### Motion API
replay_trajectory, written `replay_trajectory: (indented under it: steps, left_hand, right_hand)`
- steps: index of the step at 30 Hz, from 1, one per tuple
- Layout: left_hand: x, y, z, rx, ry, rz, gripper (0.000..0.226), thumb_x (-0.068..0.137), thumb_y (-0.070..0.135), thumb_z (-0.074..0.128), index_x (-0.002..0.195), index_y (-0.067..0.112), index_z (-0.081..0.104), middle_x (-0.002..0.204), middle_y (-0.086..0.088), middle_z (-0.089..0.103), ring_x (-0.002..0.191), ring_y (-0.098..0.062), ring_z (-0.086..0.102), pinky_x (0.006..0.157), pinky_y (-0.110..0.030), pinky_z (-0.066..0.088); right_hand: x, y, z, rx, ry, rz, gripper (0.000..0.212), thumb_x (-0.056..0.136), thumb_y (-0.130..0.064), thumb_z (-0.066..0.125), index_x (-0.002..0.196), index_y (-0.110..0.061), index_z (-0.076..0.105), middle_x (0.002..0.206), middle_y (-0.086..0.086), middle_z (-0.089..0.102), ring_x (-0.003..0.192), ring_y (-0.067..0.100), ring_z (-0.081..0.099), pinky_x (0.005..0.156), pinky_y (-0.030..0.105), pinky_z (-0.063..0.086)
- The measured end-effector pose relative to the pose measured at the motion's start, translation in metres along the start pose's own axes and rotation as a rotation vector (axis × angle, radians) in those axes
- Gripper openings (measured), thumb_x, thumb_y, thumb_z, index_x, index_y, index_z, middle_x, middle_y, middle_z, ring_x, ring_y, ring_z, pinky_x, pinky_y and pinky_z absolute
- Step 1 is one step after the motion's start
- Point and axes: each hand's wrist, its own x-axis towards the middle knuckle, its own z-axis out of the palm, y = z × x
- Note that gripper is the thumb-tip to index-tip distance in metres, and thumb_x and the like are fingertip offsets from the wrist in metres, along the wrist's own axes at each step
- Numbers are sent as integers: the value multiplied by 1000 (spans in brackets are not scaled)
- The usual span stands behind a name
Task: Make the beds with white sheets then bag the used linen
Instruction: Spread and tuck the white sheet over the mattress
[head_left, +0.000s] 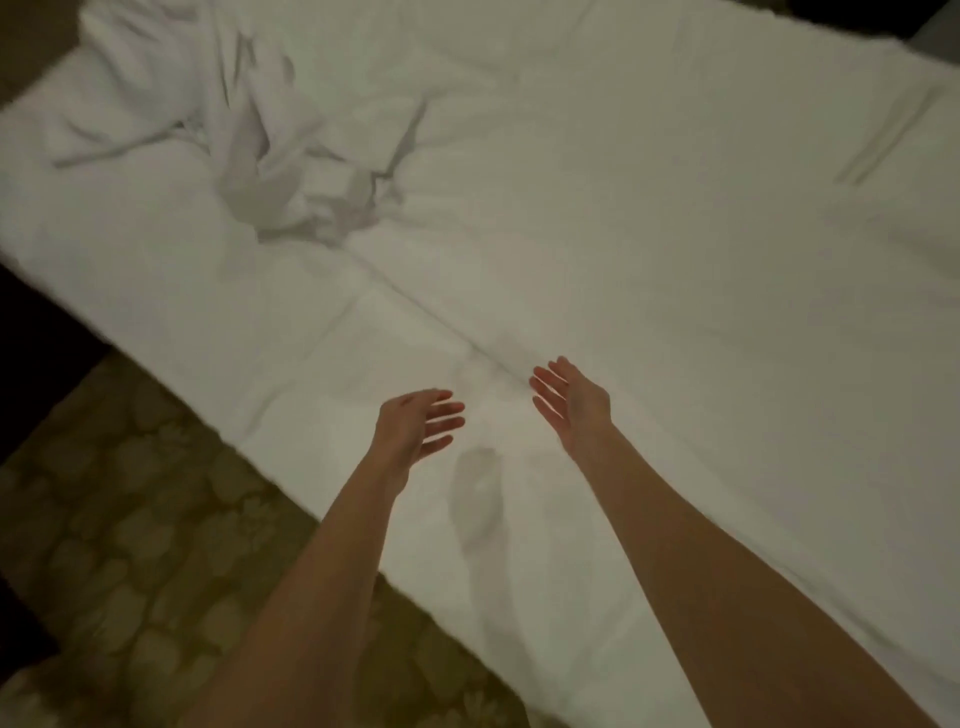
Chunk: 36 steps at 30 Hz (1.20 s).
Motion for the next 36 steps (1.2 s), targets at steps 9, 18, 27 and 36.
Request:
replay_trajectory:
  steps: [9,18,27,36]
  left_hand:
    - [145,92,-24,106,-42,25,17,96,14,52,104,4,63,100,-12,70,87,-22,70,78,-30,56]
    - [236,162,-39,314,-163,32,26,96,19,56,114,0,58,104,-15,67,83,-22,67,76,-30,55]
    - [250,177,-87,387,-172,-242,65,74,45,79,113,2,50,104,-19,66,87,-32,71,80,-44,59]
    - [235,129,-115,982,-80,-133,73,67,49,83,112,-2,57,87,-13,70,64,-26,71,58,-35,59]
  right_hand:
    - [106,-35,138,-408,157,-264,15,88,-19,67,100,-9,68,99,6,66,94,18,59,83,26,44]
    - [173,-37,182,-1195,335,-376,33,86,-33,65,117,-21,63,120,4,63,118,25,55,102,37,41]
    - [81,67,204,-1370,-73,-472,20,93,-18,59,100,-5,72,103,14,69,100,28,62,71,24,31]
    - [55,143,187,-1244,27,-310,29,96,-22,51,72,-16,69,75,11,60,74,27,57,69,32,38]
